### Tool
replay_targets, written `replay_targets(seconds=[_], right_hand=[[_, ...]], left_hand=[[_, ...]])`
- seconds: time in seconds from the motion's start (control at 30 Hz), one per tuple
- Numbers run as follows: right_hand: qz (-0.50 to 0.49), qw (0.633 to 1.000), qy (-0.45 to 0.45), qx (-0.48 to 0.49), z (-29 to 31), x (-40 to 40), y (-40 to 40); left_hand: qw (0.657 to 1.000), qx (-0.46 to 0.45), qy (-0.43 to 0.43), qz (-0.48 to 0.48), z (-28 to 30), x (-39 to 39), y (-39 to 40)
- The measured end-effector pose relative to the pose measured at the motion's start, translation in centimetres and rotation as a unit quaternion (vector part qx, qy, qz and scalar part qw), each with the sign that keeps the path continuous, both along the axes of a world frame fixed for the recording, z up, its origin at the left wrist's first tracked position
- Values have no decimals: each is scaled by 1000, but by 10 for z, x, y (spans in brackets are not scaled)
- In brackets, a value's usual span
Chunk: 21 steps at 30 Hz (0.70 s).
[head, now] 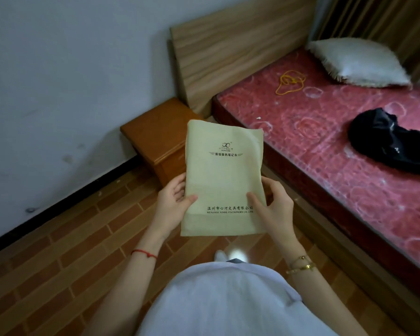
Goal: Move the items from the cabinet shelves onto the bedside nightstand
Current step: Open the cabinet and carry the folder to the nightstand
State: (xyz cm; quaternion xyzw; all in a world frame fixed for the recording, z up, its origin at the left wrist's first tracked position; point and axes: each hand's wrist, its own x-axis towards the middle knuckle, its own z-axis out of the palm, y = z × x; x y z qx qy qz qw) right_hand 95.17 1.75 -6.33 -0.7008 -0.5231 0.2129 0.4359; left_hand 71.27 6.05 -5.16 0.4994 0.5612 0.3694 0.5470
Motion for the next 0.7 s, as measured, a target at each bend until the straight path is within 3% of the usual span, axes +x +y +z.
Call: replay_targets(seconds=[0.37, 0.7], right_hand=[[116, 993, -19, -21, -8, 3, 211], [179, 983, -29, -36, -37, -24, 417]], left_hand=[[991, -2, -4, 132, -8, 4, 154], [982, -18, 12, 186, -41, -21, 326]])
